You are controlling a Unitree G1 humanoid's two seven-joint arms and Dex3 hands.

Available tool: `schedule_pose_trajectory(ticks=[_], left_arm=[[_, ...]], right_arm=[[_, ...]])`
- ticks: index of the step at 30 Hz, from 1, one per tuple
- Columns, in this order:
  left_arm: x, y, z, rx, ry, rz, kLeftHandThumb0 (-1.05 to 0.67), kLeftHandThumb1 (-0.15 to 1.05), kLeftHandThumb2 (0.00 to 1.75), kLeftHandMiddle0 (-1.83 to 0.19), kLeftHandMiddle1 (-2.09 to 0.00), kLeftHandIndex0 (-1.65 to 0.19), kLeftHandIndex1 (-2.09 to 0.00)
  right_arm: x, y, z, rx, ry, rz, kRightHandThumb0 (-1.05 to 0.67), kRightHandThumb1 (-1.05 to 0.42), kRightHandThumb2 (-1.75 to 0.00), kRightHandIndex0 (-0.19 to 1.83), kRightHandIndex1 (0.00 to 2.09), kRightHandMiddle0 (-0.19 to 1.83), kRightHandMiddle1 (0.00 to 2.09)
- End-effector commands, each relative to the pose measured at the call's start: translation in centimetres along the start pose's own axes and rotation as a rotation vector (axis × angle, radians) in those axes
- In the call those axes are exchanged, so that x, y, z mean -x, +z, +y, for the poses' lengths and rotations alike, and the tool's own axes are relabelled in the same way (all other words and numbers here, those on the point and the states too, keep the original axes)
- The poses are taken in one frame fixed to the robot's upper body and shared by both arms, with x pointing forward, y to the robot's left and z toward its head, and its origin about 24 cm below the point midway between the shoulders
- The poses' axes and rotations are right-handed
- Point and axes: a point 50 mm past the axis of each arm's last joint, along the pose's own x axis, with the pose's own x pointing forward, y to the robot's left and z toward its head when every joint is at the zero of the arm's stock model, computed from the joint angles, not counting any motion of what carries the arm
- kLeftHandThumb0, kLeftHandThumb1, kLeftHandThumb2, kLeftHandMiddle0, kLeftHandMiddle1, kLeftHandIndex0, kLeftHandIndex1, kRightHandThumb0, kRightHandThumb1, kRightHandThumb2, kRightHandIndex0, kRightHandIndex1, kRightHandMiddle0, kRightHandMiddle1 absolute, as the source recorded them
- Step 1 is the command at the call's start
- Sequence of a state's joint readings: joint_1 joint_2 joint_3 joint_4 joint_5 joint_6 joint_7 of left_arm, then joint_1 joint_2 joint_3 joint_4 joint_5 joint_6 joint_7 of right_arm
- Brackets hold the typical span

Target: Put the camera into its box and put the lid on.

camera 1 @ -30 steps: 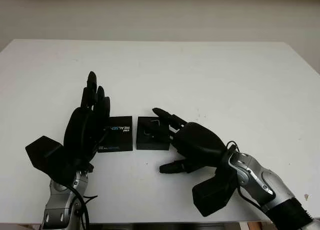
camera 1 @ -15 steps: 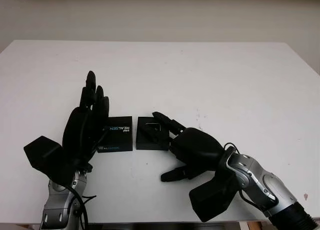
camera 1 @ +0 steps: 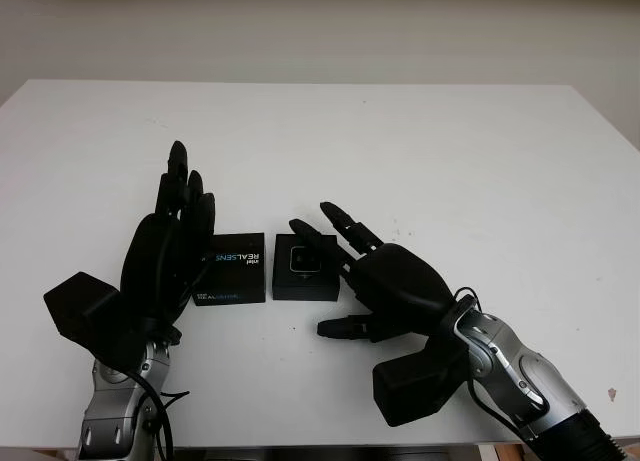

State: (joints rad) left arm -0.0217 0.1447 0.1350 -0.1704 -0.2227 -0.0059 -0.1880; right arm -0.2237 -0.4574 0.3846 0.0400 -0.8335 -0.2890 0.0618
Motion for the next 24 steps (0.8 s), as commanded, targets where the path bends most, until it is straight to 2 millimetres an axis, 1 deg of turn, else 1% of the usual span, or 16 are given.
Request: schedule_pose_trajectory(ticks=[1, 8, 12, 17, 20, 24], left_arm=[[-0.2, 0.4, 0.0, -0.005, -0.001, -0.027, -0.73, 1.05, 0.48, 0.19, 0.0, 0.19, 0.0], [-0.2, 0.4, -0.2, -0.012, -0.01, -0.022, -0.73, 1.05, 0.5, 0.19, 0.0, 0.19, 0.0], [-0.1, 0.4, -0.3, -0.01, -0.01, -0.023, -0.73, 1.05, 0.51, 0.19, 0.0, 0.19, 0.0], [0.0, 0.4, -0.5, 0.002, -0.001, -0.023, -0.73, 1.05, 0.51, 0.19, 0.0, 0.19, 0.0], [0.1, 0.3, -0.5, 0.01, -0.003, -0.025, -0.72, 1.05, 0.5, 0.19, 0.0, 0.19, 0.0], [0.1, 0.3, -0.5, 0.009, 0.002, -0.021, -0.73, 1.05, 0.5, 0.19, 0.0, 0.19, 0.0]], right_arm=[[-0.4, -0.1, -0.4, 0.008, -0.052, 0.011, -0.8, -1.05, -0.55, -0.19, 0.0, -0.16, 0.03], [-1.2, 0.6, -0.8, -0.003, -0.103, -0.007, -0.79, -1.05, -0.54, -0.19, 0.01, -0.1, 0.06], [-1.5, 0.9, -0.9, -0.002, -0.093, -0.03, -0.8, -1.05, -0.52, -0.19, 0.01, -0.09, 0.06], [-1.5, 1.1, -1.0, 0.012, -0.07, -0.053, -0.82, -1.05, -0.54, -0.19, 0.01, -0.04, 0.08], [-1.6, 1.0, -0.9, 0.027, -0.046, -0.055, -0.83, -1.05, -0.54, -0.16, 0.03, 0.01, 0.1], [-1.6, 0.8, -0.7, 0.026, -0.012, -0.043, -0.84, -1.05, -0.52, -0.13, 0.05, 0.02, 0.09]])
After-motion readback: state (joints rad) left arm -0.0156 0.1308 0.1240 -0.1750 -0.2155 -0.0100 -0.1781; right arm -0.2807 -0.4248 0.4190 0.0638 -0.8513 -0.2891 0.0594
